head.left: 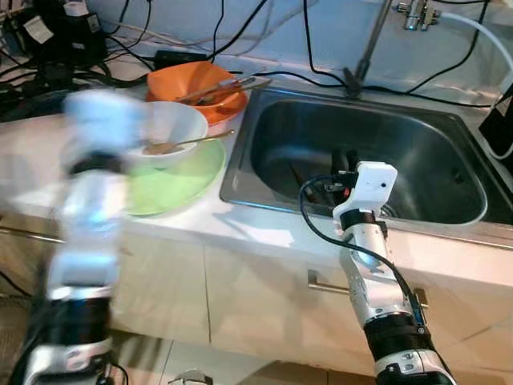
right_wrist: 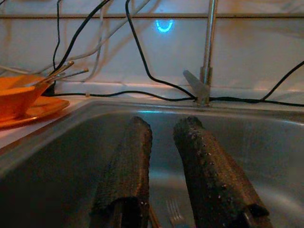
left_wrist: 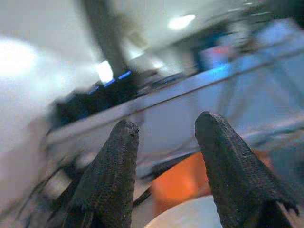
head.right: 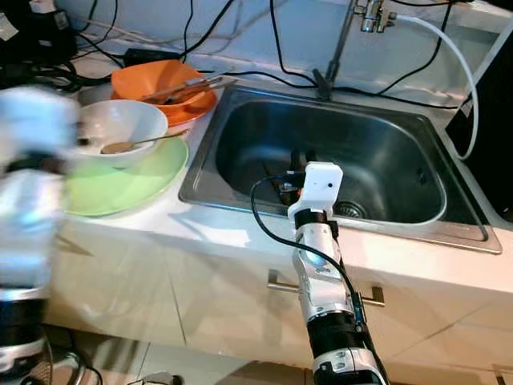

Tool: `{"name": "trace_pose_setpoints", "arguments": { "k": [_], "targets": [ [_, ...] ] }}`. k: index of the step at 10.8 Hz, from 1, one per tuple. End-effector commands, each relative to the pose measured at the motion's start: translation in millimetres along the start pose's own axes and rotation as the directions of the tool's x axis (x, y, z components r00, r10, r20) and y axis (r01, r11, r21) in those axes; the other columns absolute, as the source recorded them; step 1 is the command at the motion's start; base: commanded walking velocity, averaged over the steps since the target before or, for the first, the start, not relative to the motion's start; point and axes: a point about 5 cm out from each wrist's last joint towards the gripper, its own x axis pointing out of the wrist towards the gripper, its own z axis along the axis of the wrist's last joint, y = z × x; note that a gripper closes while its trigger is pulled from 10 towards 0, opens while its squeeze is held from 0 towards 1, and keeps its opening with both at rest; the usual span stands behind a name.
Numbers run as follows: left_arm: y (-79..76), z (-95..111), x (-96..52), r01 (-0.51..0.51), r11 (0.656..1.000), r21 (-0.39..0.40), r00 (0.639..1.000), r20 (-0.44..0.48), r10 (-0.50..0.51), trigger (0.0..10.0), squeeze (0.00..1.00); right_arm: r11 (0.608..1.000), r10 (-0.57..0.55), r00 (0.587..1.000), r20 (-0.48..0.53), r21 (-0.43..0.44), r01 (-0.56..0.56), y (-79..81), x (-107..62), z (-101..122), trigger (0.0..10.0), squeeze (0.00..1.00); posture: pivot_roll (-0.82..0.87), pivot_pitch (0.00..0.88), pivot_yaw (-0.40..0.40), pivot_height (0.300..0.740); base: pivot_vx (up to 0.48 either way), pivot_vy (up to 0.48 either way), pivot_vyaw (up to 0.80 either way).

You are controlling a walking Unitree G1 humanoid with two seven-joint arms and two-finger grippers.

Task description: Kitchen organization

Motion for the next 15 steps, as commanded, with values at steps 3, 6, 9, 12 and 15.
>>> {"name": "trace_pose_setpoints", "arguments": {
  "k": [3,6,9,12,15],
  "targets": [
    [-68.8,22.7,6.4,0.341,0.93,0.139,0.931,0.09,-0.355,10.0,1.0,1.0,-0.03,1.0,0.009,0.001,0.03,-4.7,2.4,1.8,10.0,0.0,0.09,0.0,-0.064,0.74,0.0,0.0,0.0],
    [-81.4,18.1,11.2,0.387,0.896,0.22,0.912,0.052,-0.406,10.0,0.0,0.999,-0.04,0.999,0.01,0.005,0.04,-5.1,1.6,1.6,10.0,0.0,0.08,0.0,-0.056,0.74,0.0,0.0,0.0],
    [-78.4,3.3,15.0,0.403,0.847,0.347,0.911,-0.067,-0.406,10.0,0.0,0.999,-0.046,0.999,0.005,0.014,0.046,-4.8,1.1,0.8,10.0,0.0,0.08,0.0,-0.055,0.74,0.0,0.0,0.0],
    [-82.1,-10.1,12.5,0.435,0.822,0.368,0.9,-0.149,-0.409,10.0,0.0,0.999,-0.048,0.999,0.0,0.019,0.048,-5.1,1.0,0.1,10.0,0.0,0.08,0.0,-0.057,0.74,0.0,0.0,0.0],
    [-86.8,-18.7,14.1,0.438,0.819,0.37,0.899,-0.199,-0.391,10.0,0.0,0.999,-0.048,0.999,-0.001,0.018,0.048,-5.6,0.8,-0.1,10.0,0.0,0.08,0.0,-0.056,0.74,0.0,0.0,0.0]
  ]
}}
